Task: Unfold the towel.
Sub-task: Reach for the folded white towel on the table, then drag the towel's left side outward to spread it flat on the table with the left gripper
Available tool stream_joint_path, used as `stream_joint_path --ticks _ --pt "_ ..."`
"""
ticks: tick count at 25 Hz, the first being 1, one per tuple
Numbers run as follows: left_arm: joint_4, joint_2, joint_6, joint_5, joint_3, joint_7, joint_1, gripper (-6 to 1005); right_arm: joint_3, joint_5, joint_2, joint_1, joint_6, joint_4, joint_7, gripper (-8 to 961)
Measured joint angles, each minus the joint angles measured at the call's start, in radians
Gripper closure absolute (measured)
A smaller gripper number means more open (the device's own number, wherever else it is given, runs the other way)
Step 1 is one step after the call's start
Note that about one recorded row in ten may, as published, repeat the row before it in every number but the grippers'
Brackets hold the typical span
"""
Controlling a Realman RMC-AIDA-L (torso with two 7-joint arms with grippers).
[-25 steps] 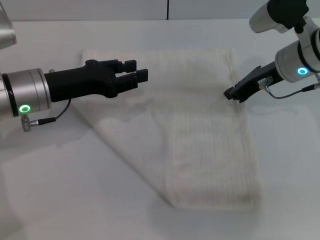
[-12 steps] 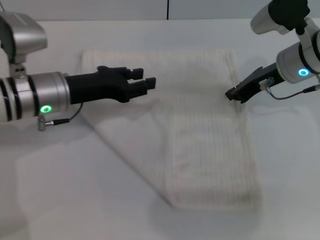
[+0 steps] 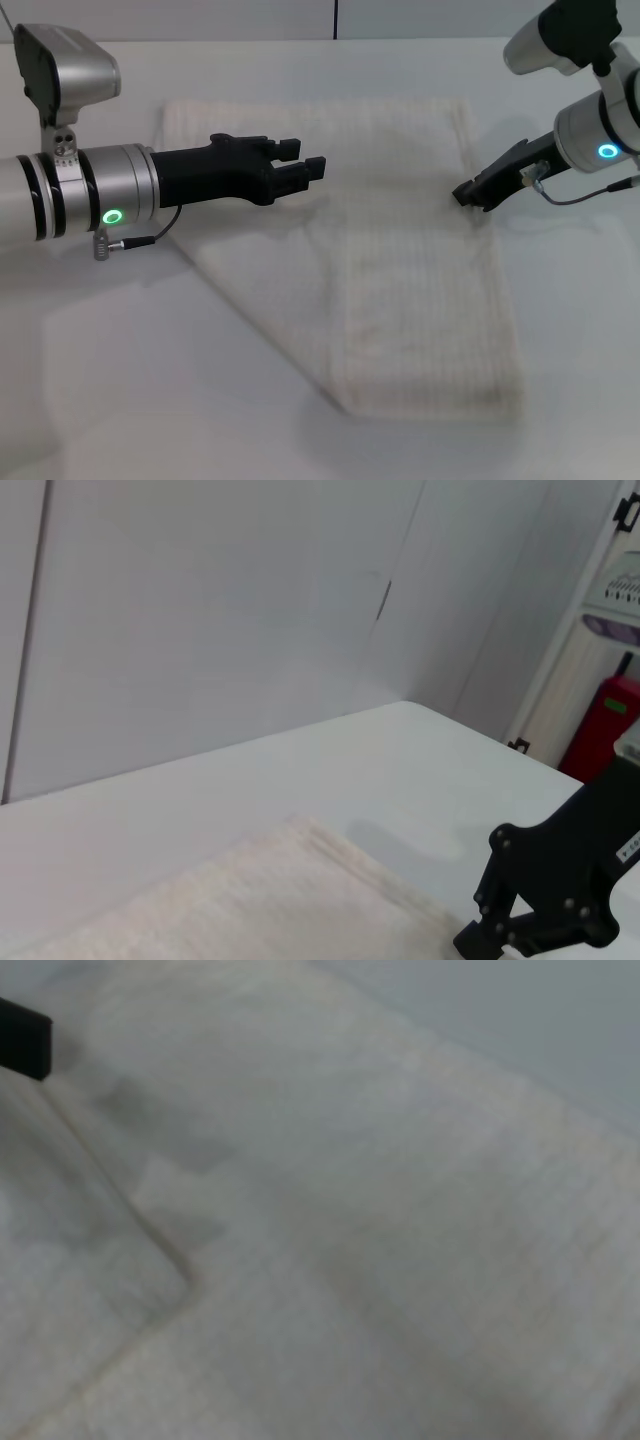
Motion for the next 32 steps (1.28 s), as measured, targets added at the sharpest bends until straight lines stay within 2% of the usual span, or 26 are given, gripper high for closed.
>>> stream_joint_path --ticks 13,18,22,32 --pt "-0.002 0.0 -0.003 -0.007 0.045 -0.002 0.0 547 0.0 0.0 0.006 0.004 0.008 0.015 -0.003 954" --pt "-0.002 0.0 -0.053 -0.048 0.123 -0.005 -0.001 547 0.0 0.0 0.006 0.004 0.012 0.015 -0.003 954" --pt "0.002 0.0 -0.145 -0.136 0.249 -0.003 -0.002 548 0.0 0.0 0.006 0.005 0.012 0.015 -0.003 954" --pt "0.007 0.0 -0.173 -0.156 0.283 0.001 -0.003 549 -0.002 0.0 0.007 0.009 0.015 0.024 -0.004 954"
